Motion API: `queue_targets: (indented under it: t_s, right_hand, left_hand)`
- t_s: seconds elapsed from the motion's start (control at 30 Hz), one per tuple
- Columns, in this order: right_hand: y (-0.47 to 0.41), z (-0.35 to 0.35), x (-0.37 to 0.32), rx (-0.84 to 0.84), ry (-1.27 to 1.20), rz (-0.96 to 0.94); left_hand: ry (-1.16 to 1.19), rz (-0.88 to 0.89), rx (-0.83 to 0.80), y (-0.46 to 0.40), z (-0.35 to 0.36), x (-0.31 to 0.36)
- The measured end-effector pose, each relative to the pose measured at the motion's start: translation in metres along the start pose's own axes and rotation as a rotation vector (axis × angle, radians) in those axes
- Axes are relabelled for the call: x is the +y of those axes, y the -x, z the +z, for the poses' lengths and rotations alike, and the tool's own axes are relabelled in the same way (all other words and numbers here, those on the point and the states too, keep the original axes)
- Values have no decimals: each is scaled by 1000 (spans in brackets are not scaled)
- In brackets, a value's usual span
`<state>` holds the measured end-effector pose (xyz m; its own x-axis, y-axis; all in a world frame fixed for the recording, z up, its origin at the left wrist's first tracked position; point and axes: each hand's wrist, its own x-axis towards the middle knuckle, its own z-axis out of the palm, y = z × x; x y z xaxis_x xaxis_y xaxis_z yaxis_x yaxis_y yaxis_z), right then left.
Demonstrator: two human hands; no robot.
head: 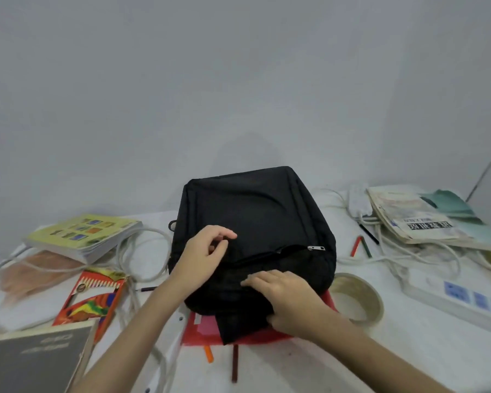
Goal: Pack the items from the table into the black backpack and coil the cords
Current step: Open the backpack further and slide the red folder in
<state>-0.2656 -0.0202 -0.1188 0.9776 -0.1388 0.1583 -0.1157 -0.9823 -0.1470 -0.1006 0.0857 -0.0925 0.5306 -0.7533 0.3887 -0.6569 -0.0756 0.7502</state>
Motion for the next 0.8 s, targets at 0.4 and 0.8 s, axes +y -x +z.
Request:
queue_targets:
  t_s: [0.4,0.8]
  right_hand:
    - [38,-45,137,290,-612,678]
    - [-1,-24,158,133,-914,832]
  left_hand:
    - [-547,126,-450,-62,133,45]
    - [-484,194,-104,-49,167,29]
